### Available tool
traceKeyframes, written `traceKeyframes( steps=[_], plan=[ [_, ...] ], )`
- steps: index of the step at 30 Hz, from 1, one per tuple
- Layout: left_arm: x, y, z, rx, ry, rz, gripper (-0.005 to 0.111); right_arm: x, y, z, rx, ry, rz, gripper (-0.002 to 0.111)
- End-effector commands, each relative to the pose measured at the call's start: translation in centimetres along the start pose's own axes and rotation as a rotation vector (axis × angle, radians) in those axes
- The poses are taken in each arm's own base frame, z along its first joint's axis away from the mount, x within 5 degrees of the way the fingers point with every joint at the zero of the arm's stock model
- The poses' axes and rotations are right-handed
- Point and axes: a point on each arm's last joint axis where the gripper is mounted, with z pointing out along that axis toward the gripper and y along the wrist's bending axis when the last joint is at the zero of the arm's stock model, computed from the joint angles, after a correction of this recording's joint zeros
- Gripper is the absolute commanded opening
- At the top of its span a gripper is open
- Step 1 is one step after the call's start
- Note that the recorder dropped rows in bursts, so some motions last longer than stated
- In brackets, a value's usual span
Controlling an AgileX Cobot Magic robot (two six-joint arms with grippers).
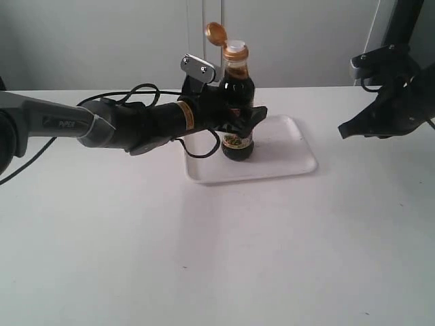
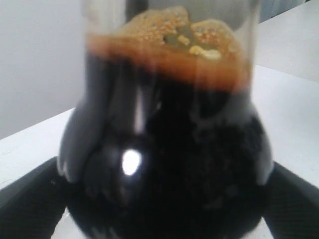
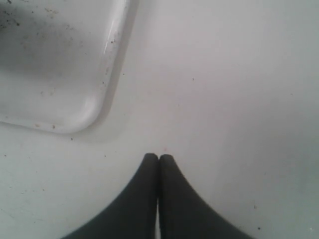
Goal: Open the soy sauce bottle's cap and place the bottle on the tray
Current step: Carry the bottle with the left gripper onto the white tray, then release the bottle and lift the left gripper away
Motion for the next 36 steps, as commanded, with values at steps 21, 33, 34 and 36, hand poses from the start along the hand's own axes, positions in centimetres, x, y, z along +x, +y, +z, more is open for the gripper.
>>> traceKeyframes(
  steps=[21, 33, 34, 36],
  plan=[
    [-11.4, -1.1, -4.2, -0.059, -0.124, 0.132, 0.105, 0.0, -0.2, 0.0, 0.006, -0.007, 0.012, 0.0],
    [-16.5, -2.2, -7.2, -0.062, -0.163, 0.126, 0.105, 0.1, -0.2, 0.0, 0.004, -0.003, 0.012, 0.0],
    [-16.7, -2.2, -7.5, -0.068, -0.153, 0.125, 0.105, 0.1, -0.2, 0.0, 0.002, -0.001, 0.012, 0.0],
    [-17.3, -2.4, -8.1, -0.08, -0.125, 0.124, 0.104, 0.0, -0.2, -0.1, 0.001, 0.0, 0.011, 0.0]
  ],
)
